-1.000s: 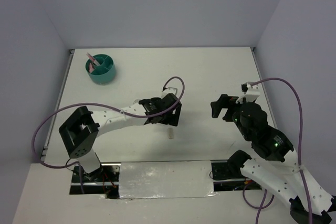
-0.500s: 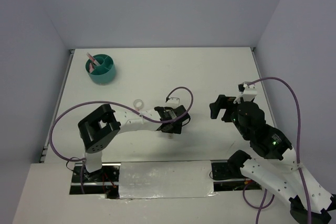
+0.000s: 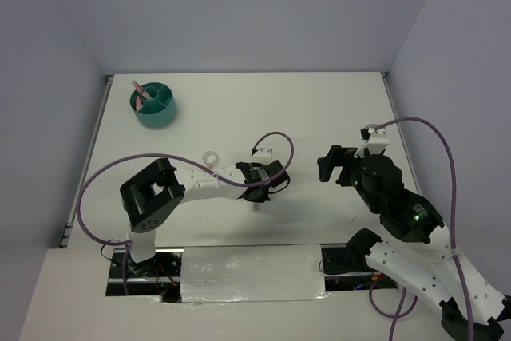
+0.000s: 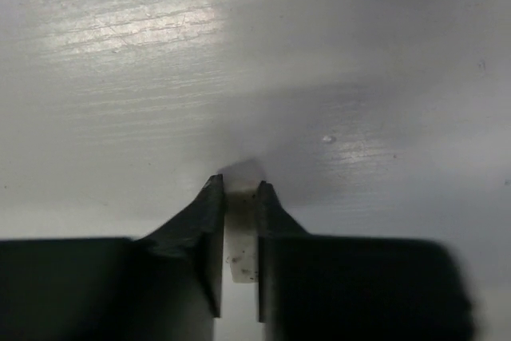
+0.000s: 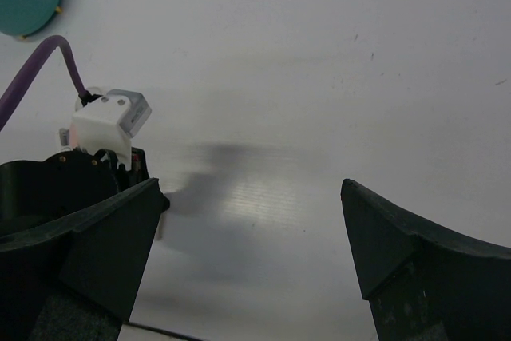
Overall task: Sort the stationery into containers
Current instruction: Pick up the stationery from the center of the board, then place the stationery in the storage box.
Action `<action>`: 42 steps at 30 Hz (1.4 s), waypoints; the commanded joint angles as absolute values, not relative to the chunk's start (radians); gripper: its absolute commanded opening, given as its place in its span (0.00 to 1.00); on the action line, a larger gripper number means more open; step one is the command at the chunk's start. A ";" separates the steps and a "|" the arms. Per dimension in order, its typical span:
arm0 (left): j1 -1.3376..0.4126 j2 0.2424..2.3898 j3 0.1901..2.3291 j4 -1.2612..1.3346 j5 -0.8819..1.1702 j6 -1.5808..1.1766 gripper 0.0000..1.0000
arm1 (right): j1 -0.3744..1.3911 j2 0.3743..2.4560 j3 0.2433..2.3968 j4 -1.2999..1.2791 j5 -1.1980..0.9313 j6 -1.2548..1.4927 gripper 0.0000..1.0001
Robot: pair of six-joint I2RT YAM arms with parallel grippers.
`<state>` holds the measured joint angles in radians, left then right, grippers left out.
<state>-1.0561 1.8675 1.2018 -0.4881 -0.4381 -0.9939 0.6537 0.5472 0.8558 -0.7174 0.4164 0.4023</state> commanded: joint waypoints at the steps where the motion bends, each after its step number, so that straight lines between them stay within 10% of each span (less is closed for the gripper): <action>1: -1.042 1.891 1.192 -0.462 -0.394 -0.971 0.09 | 0.652 0.549 0.845 -0.672 0.400 0.391 1.00; 18: -0.403 1.529 1.641 -0.369 -0.745 -0.422 0.00 | 0.652 0.494 0.824 -0.638 0.348 0.388 1.00; 27: 0.041 1.848 1.939 -0.072 -0.431 -0.365 0.00 | 0.652 0.494 0.801 -0.615 0.285 0.377 1.00; 42: 0.140 2.069 1.818 0.285 -0.233 -0.385 0.00 | 0.652 0.506 0.816 -0.635 0.287 0.364 1.00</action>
